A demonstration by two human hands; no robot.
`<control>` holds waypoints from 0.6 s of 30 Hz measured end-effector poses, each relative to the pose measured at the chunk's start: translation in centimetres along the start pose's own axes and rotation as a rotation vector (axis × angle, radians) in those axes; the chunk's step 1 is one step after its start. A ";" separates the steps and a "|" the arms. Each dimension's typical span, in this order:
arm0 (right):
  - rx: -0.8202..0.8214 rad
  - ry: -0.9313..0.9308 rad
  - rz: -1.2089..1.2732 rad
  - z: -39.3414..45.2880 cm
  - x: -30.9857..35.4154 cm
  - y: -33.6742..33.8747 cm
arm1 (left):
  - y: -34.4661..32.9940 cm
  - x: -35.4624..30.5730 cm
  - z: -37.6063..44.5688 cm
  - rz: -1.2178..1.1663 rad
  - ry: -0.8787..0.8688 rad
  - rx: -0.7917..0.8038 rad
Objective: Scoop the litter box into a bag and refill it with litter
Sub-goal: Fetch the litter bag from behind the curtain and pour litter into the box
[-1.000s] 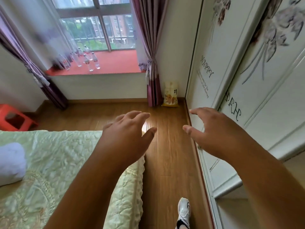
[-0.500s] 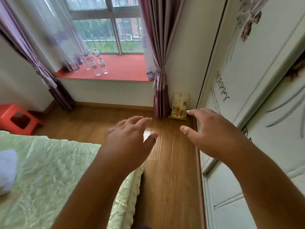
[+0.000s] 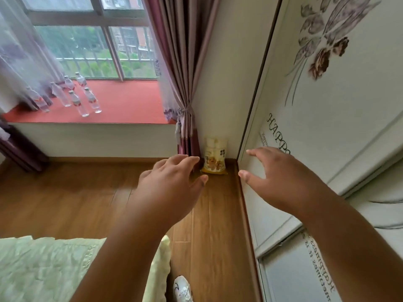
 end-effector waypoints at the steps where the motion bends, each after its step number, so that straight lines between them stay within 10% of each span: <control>1: -0.009 -0.009 -0.004 1.8 0.5 0.2 | 0.4 0.6 1.9 -0.005 -0.011 -0.003; 18: 0.007 -0.055 0.030 27.6 2.0 0.0 | 2.3 6.4 27.4 0.056 -0.002 0.104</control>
Point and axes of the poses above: each hand's wrist, its own z-axis towards the middle knuckle, its own y-axis out of the back of the hand, x = y × z, the point moved 2 cm from there along z, towards the middle knuckle, and after that the axes turned 4 degrees about z, right-handed, at the moved point
